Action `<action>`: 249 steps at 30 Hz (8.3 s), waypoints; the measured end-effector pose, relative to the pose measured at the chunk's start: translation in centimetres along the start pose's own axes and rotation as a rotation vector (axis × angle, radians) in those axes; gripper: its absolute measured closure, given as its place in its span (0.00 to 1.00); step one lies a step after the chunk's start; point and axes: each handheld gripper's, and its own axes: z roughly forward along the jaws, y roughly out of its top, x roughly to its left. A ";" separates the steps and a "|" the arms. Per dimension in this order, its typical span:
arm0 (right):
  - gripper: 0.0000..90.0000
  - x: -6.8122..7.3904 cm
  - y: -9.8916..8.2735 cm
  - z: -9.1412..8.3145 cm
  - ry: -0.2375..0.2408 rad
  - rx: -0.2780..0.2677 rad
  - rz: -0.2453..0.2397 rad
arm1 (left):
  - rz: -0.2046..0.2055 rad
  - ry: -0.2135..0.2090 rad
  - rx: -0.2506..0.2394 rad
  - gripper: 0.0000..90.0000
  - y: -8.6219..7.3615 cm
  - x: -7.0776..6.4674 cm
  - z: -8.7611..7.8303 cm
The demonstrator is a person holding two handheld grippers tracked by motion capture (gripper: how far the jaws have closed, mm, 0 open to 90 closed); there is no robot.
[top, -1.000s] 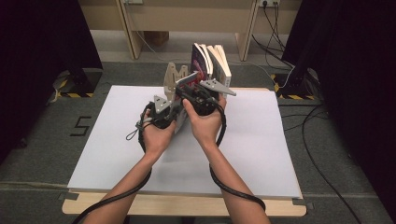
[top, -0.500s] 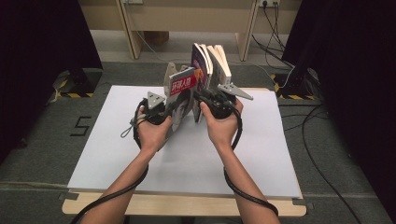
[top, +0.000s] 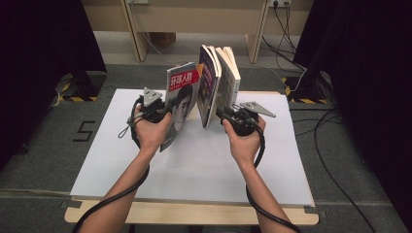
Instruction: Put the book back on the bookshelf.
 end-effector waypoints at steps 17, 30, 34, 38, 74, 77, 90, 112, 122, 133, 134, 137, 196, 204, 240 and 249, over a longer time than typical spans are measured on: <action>0.69 -3.5 -3.8 -2.3 -0.065 0.053 0.014 | -0.040 0.042 -0.089 0.97 1.7 1.4 0.3; 0.67 -6.2 -6.5 -5.0 -0.135 0.057 0.020 | -0.036 0.069 -0.122 0.97 1.9 1.7 2.1; 0.67 -6.6 -7.5 -5.6 -0.148 0.064 0.028 | -0.034 0.072 -0.131 0.97 2.2 1.7 2.5; 0.67 -7.1 -8.7 -6.2 -0.169 0.066 0.019 | -0.044 0.076 -0.137 0.97 2.3 1.9 3.1; 0.66 -8.2 -10.5 -6.7 -0.192 0.113 0.023 | -0.039 0.119 -0.199 0.96 0.5 2.1 7.1; 0.66 -8.2 -10.7 -6.7 -0.196 0.115 0.027 | -0.029 0.113 -0.197 0.95 0.0 2.0 6.9; 0.66 -8.1 -11.0 -6.5 -0.189 0.135 0.024 | 0.001 0.083 -0.126 0.92 -1.1 2.8 5.3; 0.65 -8.0 -11.3 -6.3 -0.186 0.143 0.033 | -0.037 0.046 -0.094 0.84 0.5 3.7 3.8; 0.65 -8.0 -11.2 -6.4 -0.190 0.145 0.046 | -0.046 0.014 -0.070 0.84 0.7 3.6 3.8; 0.65 -8.2 -11.2 -6.5 -0.196 0.137 0.036 | -0.067 -0.017 -0.007 0.93 0.7 3.3 3.8; 0.65 -8.2 -11.2 -6.5 -0.197 0.138 0.036 | -0.072 -0.021 -0.003 0.94 0.8 3.3 3.7; 0.65 -8.2 -11.3 -6.5 -0.197 0.137 0.037 | -0.077 -0.033 0.004 0.95 0.9 3.0 3.6; 0.65 -8.7 -11.6 -6.4 -0.205 0.138 0.050 | 0.015 0.048 -0.215 0.96 2.1 1.6 7.7; 0.65 -8.6 -11.5 -6.4 -0.202 0.142 0.054 | 0.011 0.061 -0.186 0.94 0.6 2.2 6.1; 0.64 -8.9 -11.6 -6.5 -0.204 0.156 0.064 | -0.093 -0.001 -0.029 0.79 1.3 4.3 5.9; 0.64 -8.9 -11.6 -6.5 -0.199 0.160 0.067 | -0.056 -0.003 -0.024 0.90 2.3 3.7 5.7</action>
